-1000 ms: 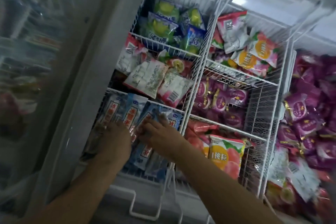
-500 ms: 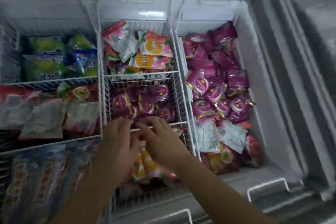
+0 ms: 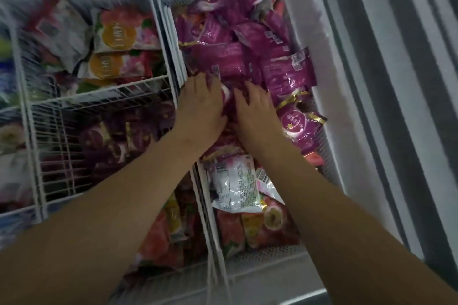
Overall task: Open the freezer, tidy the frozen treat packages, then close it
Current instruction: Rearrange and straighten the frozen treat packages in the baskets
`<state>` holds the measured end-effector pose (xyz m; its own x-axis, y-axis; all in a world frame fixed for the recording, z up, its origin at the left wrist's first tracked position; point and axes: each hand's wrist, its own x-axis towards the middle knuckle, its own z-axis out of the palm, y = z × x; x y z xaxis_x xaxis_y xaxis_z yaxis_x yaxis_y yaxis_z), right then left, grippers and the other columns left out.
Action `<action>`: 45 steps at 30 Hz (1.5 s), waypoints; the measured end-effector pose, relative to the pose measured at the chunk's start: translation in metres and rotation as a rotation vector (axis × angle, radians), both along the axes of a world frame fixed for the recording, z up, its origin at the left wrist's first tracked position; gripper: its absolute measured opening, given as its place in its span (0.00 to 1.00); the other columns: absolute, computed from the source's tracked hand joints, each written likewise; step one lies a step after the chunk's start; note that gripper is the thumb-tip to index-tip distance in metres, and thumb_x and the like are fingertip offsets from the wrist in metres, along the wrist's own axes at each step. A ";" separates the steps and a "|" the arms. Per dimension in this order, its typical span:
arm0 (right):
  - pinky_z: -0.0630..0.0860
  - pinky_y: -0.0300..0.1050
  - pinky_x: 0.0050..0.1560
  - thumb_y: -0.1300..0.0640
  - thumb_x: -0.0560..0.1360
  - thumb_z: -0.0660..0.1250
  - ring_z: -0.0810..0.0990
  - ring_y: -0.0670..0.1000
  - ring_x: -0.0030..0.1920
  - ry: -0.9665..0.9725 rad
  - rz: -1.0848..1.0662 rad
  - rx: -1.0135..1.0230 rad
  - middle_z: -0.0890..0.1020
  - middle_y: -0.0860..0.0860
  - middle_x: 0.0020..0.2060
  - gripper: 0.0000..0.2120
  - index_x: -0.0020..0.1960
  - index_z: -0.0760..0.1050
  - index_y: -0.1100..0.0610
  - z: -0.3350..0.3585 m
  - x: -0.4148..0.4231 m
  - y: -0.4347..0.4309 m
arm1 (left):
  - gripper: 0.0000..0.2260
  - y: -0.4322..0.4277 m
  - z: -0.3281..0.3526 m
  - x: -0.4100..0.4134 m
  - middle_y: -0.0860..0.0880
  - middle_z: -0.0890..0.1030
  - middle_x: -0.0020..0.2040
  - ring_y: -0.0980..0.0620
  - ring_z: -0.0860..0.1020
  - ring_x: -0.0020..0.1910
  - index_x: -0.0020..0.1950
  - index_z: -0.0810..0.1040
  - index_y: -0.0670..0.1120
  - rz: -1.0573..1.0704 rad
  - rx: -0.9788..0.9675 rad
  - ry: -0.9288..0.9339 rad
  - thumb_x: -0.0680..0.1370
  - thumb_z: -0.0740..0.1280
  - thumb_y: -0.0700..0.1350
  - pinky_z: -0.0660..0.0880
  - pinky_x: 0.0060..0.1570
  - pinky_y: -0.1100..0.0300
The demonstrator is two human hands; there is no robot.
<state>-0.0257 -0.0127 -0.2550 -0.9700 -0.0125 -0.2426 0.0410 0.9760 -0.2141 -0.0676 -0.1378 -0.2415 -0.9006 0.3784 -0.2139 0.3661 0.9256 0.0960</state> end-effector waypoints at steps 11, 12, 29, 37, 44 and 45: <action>0.72 0.54 0.62 0.60 0.73 0.70 0.66 0.59 0.67 0.085 -0.165 -0.233 0.67 0.58 0.68 0.33 0.75 0.61 0.57 0.028 0.018 0.007 | 0.31 -0.020 0.025 0.017 0.38 0.69 0.63 0.40 0.67 0.63 0.71 0.67 0.40 0.030 0.335 0.081 0.69 0.72 0.39 0.67 0.64 0.50; 0.72 0.53 0.62 0.58 0.73 0.71 0.66 0.59 0.68 0.116 -0.175 -0.267 0.67 0.58 0.68 0.35 0.76 0.60 0.57 0.034 0.017 0.002 | 0.32 -0.030 0.031 0.018 0.39 0.69 0.62 0.40 0.67 0.63 0.71 0.67 0.41 0.041 0.380 0.111 0.69 0.73 0.40 0.68 0.63 0.51; 0.69 0.53 0.68 0.47 0.78 0.65 0.55 0.57 0.76 -0.098 0.058 -0.396 0.58 0.57 0.76 0.37 0.79 0.49 0.58 0.021 0.016 -0.168 | 0.43 -0.215 0.003 0.068 0.39 0.61 0.71 0.39 0.60 0.72 0.78 0.51 0.42 0.374 0.307 -0.152 0.72 0.75 0.45 0.65 0.69 0.45; 0.71 0.46 0.65 0.59 0.78 0.65 0.68 0.53 0.67 0.278 -0.173 -0.374 0.71 0.54 0.66 0.22 0.71 0.69 0.60 0.049 0.055 -0.050 | 0.19 -0.109 0.018 0.081 0.45 0.72 0.60 0.48 0.69 0.62 0.63 0.75 0.40 0.072 0.537 0.001 0.74 0.71 0.43 0.65 0.64 0.62; 0.59 0.66 0.71 0.60 0.75 0.65 0.56 0.65 0.74 0.056 -0.330 0.016 0.58 0.63 0.74 0.31 0.76 0.58 0.57 0.020 0.068 0.034 | 0.26 -0.014 0.004 0.065 0.43 0.71 0.62 0.44 0.69 0.63 0.67 0.70 0.40 -0.210 0.284 -0.171 0.74 0.71 0.52 0.69 0.65 0.52; 0.58 0.67 0.72 0.61 0.74 0.65 0.55 0.66 0.74 0.015 -0.341 0.025 0.57 0.64 0.74 0.34 0.77 0.56 0.57 0.014 0.071 0.038 | 0.27 -0.011 0.000 0.062 0.43 0.70 0.62 0.44 0.69 0.62 0.68 0.68 0.41 -0.200 0.215 -0.209 0.74 0.71 0.51 0.70 0.63 0.51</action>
